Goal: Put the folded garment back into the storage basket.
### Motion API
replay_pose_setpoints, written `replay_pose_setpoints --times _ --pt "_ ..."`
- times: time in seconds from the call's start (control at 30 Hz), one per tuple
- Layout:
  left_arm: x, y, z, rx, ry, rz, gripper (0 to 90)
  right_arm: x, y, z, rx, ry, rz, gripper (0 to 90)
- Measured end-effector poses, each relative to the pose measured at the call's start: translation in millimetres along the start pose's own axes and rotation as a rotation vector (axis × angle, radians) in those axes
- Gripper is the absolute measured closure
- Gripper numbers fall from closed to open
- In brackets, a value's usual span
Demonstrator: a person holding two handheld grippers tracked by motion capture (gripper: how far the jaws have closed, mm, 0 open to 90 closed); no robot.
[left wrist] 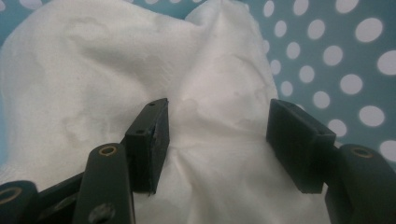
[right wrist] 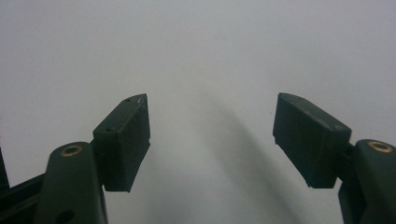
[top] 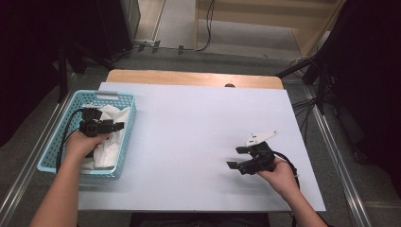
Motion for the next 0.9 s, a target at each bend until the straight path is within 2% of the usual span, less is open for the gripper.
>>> replay_pose_setpoints --times 0.07,0.17,0.3,0.47,0.57,0.67,0.83,0.87,0.9 --pt "-1.3 0.1 1.9 0.017 0.009 -0.008 39.1 0.4 0.4 0.5 -0.004 0.001 0.005 25.9" --pt "-3.2 0.7 3.4 0.019 0.002 -0.011 39.0 0.2 0.1 0.0 -0.002 0.002 0.002 25.9" --pt "-9.3 6.2 6.2 -0.01 -0.011 -0.016 35.5 0.4 0.0 0.1 -0.002 0.001 -0.001 25.9" --pt "-22.5 17.2 10.9 -0.059 -0.049 0.035 33.7 0.0 -0.2 -0.2 0.0 0.0 -0.002 25.9" --pt "-27.1 18.4 12.5 -0.066 -0.075 0.031 33.5 -0.2 -0.3 -0.5 0.001 0.0 -0.001 25.9" --pt "-37.1 23.7 19.1 -0.033 -0.08 0.064 31.7 0.2 -0.5 0.1 -0.004 -0.001 -0.004 25.9" --pt "-45.4 31.3 30.7 -0.01 -0.094 0.084 31.6 1.6 -0.8 0.1 -0.005 0.0 -0.007 25.9" --pt "-48.0 33.5 36.7 0.003 -0.098 0.077 31.7 1.7 -0.9 -0.4 -0.003 0.002 -0.008 25.9" --pt "-48.0 33.5 36.7 0.003 -0.098 0.077 31.6 1.7 -0.9 -0.4 -0.003 0.002 -0.008 25.9"
Point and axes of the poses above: each handheld gripper's, and its own axes: x roughly forward along the jaws, y roughly out of its top, z roughly to its right, the point moved 9 cm from there along x, roughly forward along the jaws, and after that the axes turned 3 degrees about z, right-handed, at the moved point
